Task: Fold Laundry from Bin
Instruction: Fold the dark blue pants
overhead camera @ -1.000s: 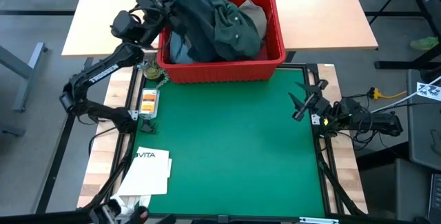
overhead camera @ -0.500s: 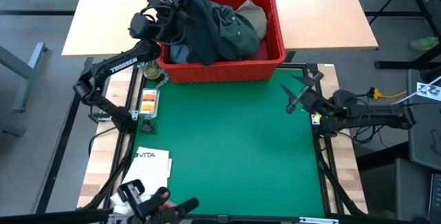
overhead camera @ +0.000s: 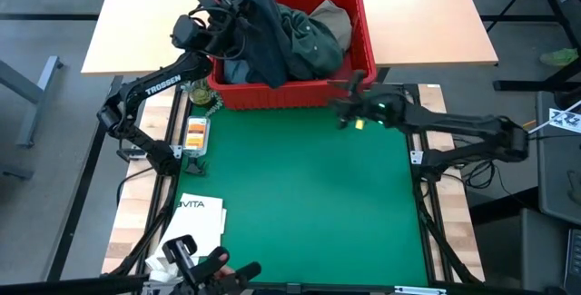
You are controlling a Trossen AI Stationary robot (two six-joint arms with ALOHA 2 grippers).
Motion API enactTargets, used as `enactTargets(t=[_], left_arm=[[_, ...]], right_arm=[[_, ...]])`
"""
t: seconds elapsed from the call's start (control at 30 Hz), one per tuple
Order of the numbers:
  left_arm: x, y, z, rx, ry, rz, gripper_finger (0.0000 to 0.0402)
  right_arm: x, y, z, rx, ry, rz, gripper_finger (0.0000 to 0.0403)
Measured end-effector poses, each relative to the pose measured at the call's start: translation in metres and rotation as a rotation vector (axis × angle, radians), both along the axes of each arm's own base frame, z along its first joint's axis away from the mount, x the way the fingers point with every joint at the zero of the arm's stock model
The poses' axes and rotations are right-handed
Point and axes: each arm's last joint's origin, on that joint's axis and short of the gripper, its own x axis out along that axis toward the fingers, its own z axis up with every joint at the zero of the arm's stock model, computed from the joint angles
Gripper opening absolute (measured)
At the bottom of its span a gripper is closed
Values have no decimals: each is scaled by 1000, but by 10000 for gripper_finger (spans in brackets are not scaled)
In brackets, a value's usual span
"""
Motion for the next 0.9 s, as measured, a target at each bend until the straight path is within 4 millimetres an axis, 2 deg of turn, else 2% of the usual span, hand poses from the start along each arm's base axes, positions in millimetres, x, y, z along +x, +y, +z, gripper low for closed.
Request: enactTargets(t=[0.17, 0.33, 0.53, 0.73, 0.9], left_arm=[[1, 1, -1, -10, 11, 0, 0], [1, 1, -1, -11, 12, 0, 0], [1, 0, -2, 2, 27, -25, 6], [3, -1, -2, 7, 36, -42, 4], [3, -1, -2, 7, 36, -42, 5]], right_arm=[[34, -27, -5, 20, 42, -28, 225], [56, -45, -4, 28, 47, -54, 225], [66, -55, -5, 55, 37, -84, 225], [73, -61, -20, 55, 74, -153, 225], [77, -67, -24, 47, 42, -164, 223]])
